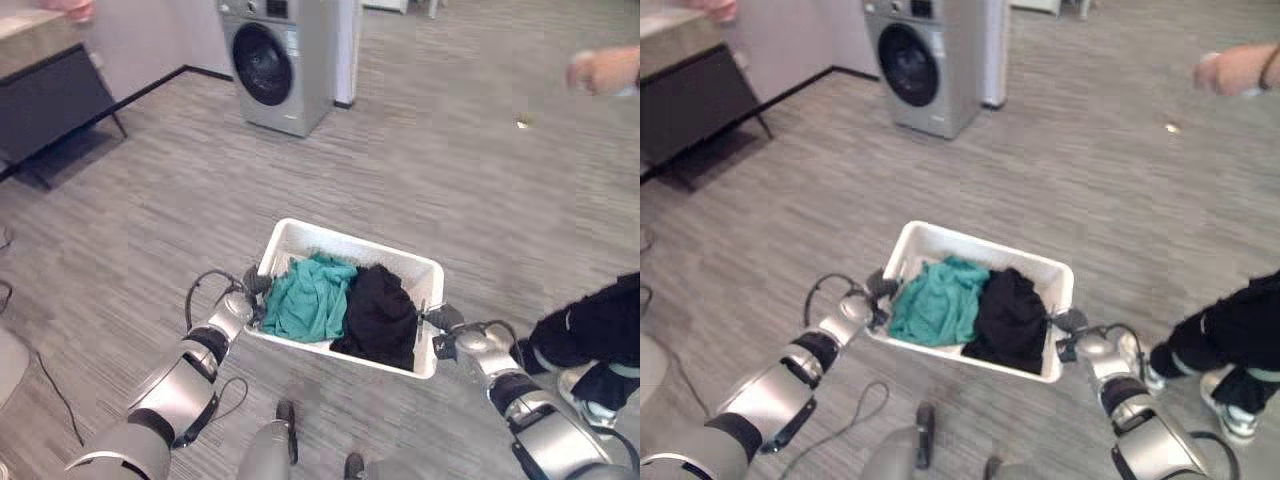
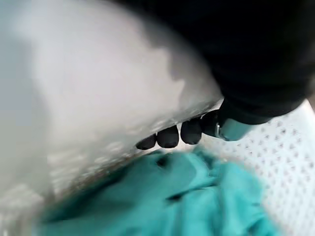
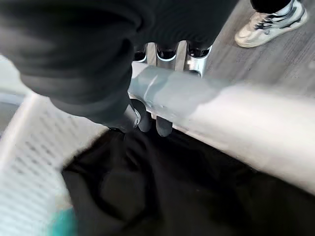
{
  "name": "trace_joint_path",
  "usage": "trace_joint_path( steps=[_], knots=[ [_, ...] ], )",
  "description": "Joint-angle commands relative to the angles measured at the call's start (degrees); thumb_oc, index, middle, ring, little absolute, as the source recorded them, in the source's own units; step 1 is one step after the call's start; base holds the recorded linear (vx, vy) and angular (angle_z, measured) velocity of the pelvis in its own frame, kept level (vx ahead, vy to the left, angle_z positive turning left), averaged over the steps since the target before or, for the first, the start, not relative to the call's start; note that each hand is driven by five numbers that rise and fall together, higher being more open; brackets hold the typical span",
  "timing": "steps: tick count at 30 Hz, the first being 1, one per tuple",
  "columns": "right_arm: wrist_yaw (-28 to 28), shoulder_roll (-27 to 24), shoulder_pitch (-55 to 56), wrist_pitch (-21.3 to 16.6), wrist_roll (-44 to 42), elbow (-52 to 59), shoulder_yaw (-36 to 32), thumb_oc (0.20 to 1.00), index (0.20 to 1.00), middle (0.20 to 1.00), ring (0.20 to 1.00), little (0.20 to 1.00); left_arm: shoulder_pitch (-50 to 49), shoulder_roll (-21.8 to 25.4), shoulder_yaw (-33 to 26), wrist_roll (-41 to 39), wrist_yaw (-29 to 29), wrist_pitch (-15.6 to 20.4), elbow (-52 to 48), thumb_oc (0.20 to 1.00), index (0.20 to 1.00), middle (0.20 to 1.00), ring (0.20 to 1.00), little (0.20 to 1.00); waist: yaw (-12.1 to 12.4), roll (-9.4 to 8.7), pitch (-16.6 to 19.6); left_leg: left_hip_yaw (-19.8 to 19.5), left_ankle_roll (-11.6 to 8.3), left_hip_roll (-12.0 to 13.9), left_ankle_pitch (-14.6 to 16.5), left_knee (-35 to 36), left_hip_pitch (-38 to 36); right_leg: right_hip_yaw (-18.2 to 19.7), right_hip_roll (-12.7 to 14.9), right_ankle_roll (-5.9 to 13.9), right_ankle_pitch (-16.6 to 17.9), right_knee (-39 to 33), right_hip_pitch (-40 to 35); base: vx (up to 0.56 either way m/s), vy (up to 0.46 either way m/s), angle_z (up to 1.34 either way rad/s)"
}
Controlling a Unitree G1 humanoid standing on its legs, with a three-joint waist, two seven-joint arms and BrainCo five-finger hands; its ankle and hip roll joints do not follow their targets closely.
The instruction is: Grab the laundry basket,head to the washer,open it,put in the laundry and shut it.
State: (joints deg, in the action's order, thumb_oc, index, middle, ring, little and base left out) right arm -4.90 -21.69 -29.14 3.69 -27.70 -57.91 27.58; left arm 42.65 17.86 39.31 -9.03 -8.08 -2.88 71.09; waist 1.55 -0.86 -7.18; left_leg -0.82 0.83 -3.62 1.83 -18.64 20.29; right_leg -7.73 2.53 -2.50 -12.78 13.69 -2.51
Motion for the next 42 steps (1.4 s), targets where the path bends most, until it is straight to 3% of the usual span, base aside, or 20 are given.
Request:
trace_joint_path(
  steps=[1,2,3,4,5,7,9,10,11,12,13,15,17,21,22,25,30,33,34,42],
  knots=[
    [3.31,5.29,-8.38,-5.75,-2.00,4.30,2.22,0.200,0.200,0.200,0.200,0.200,8.62,0.36,-2.22,-0.87,-2.30,5.15,0.13,0.200,0.200,0.200,0.200,0.200,0.23,0.17,1.31,-2.03,0.93,1.71,-4.35,16.09,-15.26,7.07,-2.15,10.52,9.75,15.67,4.15,0.34,0.181,-0.91],
    [3.56,6.66,-8.66,-5.70,-1.93,4.07,2.29,0.200,0.200,0.200,0.200,0.200,8.28,0.79,-2.56,-0.63,-2.36,5.12,0.40,0.200,0.200,0.200,0.200,0.200,0.21,0.96,1.13,-2.68,1.93,1.57,-3.73,16.90,-17.61,7.53,-1.23,11.33,11.15,20.91,6.87,0.19,0.089,-0.52],
    [3.56,6.67,-8.66,-5.70,-1.93,4.07,2.29,0.200,0.200,0.200,0.200,0.200,8.27,0.80,-2.56,-0.63,-2.36,5.12,0.40,0.200,0.200,0.200,0.200,0.200,0.21,0.88,1.06,-2.65,1.94,1.50,-3.74,16.94,-17.70,7.57,-1.16,11.34,11.06,21.04,6.86,0.26,0.071,-0.57],
    [3.77,7.06,-8.25,-5.70,-2.18,4.47,2.10,0.200,0.200,0.200,0.200,0.200,8.04,0.92,-2.47,-0.50,-2.33,5.18,0.81,0.200,0.200,0.200,0.200,0.200,0.36,1.58,0.99,-2.49,1.86,2.11,-3.62,17.90,-19.49,4.91,1.78,10.85,9.98,19.08,8.39,0.14,0.015,-0.27],
    [3.77,7.06,-8.24,-5.69,-2.18,4.47,2.10,0.200,0.200,0.200,0.200,0.200,8.03,0.92,-2.47,-0.50,-2.33,5.19,0.82,0.200,0.200,0.200,0.200,0.200,0.22,1.53,0.89,-2.62,1.86,2.04,-3.62,17.92,-19.61,4.78,1.87,10.85,9.88,19.12,8.23,0.19,0.004,-0.16],
    [3.59,6.85,-8.07,-5.93,-2.43,4.56,1.74,0.200,0.200,0.200,0.200,0.200,8.14,0.53,-2.66,-0.41,-2.46,5.30,0.93,0.200,0.200,0.200,0.200,0.200,-0.31,2.14,0.89,-3.53,1.30,2.38,-3.44,18.03,-20.12,4.70,3.69,10.23,9.84,14.31,9.81,0.13,-0.074,0.06],
    [3.66,6.55,-8.22,-5.92,-2.97,4.40,1.34,0.200,0.200,0.200,0.200,0.200,8.71,0.24,-2.93,-0.13,-2.53,5.56,1.63,0.200,0.200,0.200,0.200,0.200,-1.24,2.49,0.75,-4.28,0.32,2.74,-2.51,17.94,-20.57,6.40,6.67,10.66,12.27,5.37,9.98,0.12,-0.141,0.57],
    [3.70,6.58,-8.15,-5.86,-3.08,4.14,1.23,0.200,0.200,0.200,0.200,0.200,8.87,-0.09,-3.03,0.12,-2.72,5.49,2.18,0.200,0.200,0.200,0.200,0.200,-1.40,2.09,1.04,-4.31,-0.15,2.68,-1.91,18.07,-20.84,7.19,7.92,10.69,13.04,0.14,9.26,0.07,-0.093,0.41],
    [3.70,6.58,-8.15,-5.86,-3.08,4.14,1.23,0.200,0.200,0.200,0.200,0.200,8.87,-0.10,-3.03,0.12,-2.72,5.50,2.19,0.200,0.200,0.200,0.200,0.200,-1.48,2.16,0.83,-4.40,-0.15,2.73,-1.87,18.11,-21.13,7.04,7.88,10.69,13.13,-0.17,8.80,0.09,-0.146,0.24],
    [3.94,6.86,-8.29,-6.00,-2.94,3.59,1.18,0.200,0.200,0.200,0.200,0.200,9.10,-0.25,-3.50,0.34,-2.99,5.71,2.77,0.200,0.200,0.200,0.200,0.200,-1.50,1.62,0.92,-4.05,-0.94,3.05,-1.44,18.41,-21.56,7.43,9.54,11.50,16.37,-3.49,8.69,0.13,-0.197,0.27],
    [3.89,6.27,-8.06,-5.56,-2.63,3.88,1.21,0.200,0.200,0.200,0.200,0.200,9.45,-0.45,-3.03,0.68,-3.05,5.62,2.97,0.200,0.200,0.200,0.200,0.200,-1.90,0.73,1.52,-4.04,-1.47,2.79,-0.81,18.51,-22.10,7.46,10.15,11.91,16.63,-7.09,6.61,0.21,-0.293,0.31],
    [4.24,6.69,-8.06,-5.42,-2.53,4.03,1.21,0.200,0.200,0.200,0.200,0.200,9.08,-0.55,-3.36,1.01,-3.20,5.70,3.28,0.200,0.200,0.200,0.200,0.200,-1.46,-0.29,2.89,-3.22,-2.32,3.37,-0.17,18.61,-22.70,6.49,10.19,12.68,17.46,-9.92,4.71,0.20,-0.249,0.33],
    [4.47,6.68,-8.35,-5.14,-2.37,3.32,1.99,0.200,0.200,0.200,0.200,0.200,8.43,-0.95,-3.85,0.73,-3.04,5.78,3.60,0.200,0.200,0.200,0.200,0.200,-0.82,-0.50,4.91,-3.22,-3.63,5.58,-0.59,20.00,-23.65,4.52,8.90,12.61,16.70,-14.77,1.55,0.17,-0.249,0.11],
    [4.49,6.61,-8.38,-5.12,-2.31,3.42,2.11,0.200,0.200,0.200,0.200,0.200,8.41,-0.95,-3.90,0.52,-3.02,5.81,3.79,0.200,0.200,0.200,0.200,0.200,-0.74,-0.48,5.12,-3.30,-4.04,6.26,-0.71,20.31,-23.89,3.99,8.43,12.45,16.46,-15.18,1.09,0.05,-0.143,0.05],
    [4.19,5.51,-7.91,-5.46,-2.93,4.73,2.18,0.200,0.200,0.200,0.200,0.200,8.75,-1.14,-4.07,0.23,-3.16,5.70,3.89,0.200,0.200,0.200,0.200,0.200,-1.14,-0.66,5.07,-4.90,-5.36,8.34,-1.76,20.90,-23.66,4.41,5.55,11.00,14.73,-15.83,0.25,0.06,-0.339,-0.09],
    [4.35,5.43,-7.70,-5.54,-2.91,4.99,2.31,0.200,0.200,0.200,0.200,0.200,8.58,-1.14,-4.11,0.21,-3.04,5.67,4.00,0.200,0.200,0.200,0.200,0.200,-1.29,-0.60,5.06,-5.11,-5.72,9.10,-2.00,21.08,-23.86,4.37,4.78,10.50,13.91,-15.27,0.28,0.03,-0.182,0.21],
    [4.19,4.35,-5.25,-5.81,-3.03,6.96,2.19,0.200,0.200,0.200,0.200,0.200,8.12,-1.42,-4.05,0.01,-2.53,5.18,3.93,0.200,0.200,0.200,0.200,0.200,-2.06,-1.20,4.30,-6.18,-7.30,12.50,-3.18,19.43,-23.36,3.71,0.97,7.70,10.67,-12.06,0.70,0.05,-0.237,-0.04],
    [3.91,3.80,-5.05,-6.14,-2.94,6.95,1.86,0.200,0.200,0.200,0.200,0.200,8.16,-1.14,-4.26,-0.57,-2.71,5.39,3.50,0.200,0.200,0.200,0.200,0.200,-1.87,-1.57,3.57,-5.29,-7.74,13.63,-4.96,18.19,-22.47,2.29,0.70,7.53,10.71,-12.01,0.50,0.00,-0.180,0.02],
    [3.63,2.90,-5.85,-6.09,-2.41,6.25,1.98,0.200,0.200,0.200,0.200,0.200,8.43,-1.03,-4.30,-1.28,-2.77,5.66,3.02,0.200,0.200,0.200,0.200,0.200,-1.89,-1.73,3.20,-2.92,-7.64,14.63,-6.80,18.50,-21.78,1.35,0.68,7.45,10.42,-12.69,0.03,-0.01,-0.114,0.10],
    [3.01,2.87,-4.73,-6.24,-2.11,4.94,1.45,0.200,0.200,0.200,0.200,0.200,6.70,-2.74,-4.22,-2.18,-2.10,5.80,2.41,0.200,0.200,0.200,0.200,0.200,-2.14,-0.24,3.92,-1.10,-7.69,15.63,-7.05,20.89,-22.48,0.20,0.10,7.18,9.83,-14.27,-1.66,0.01,-0.009,0.22]
  ],
)
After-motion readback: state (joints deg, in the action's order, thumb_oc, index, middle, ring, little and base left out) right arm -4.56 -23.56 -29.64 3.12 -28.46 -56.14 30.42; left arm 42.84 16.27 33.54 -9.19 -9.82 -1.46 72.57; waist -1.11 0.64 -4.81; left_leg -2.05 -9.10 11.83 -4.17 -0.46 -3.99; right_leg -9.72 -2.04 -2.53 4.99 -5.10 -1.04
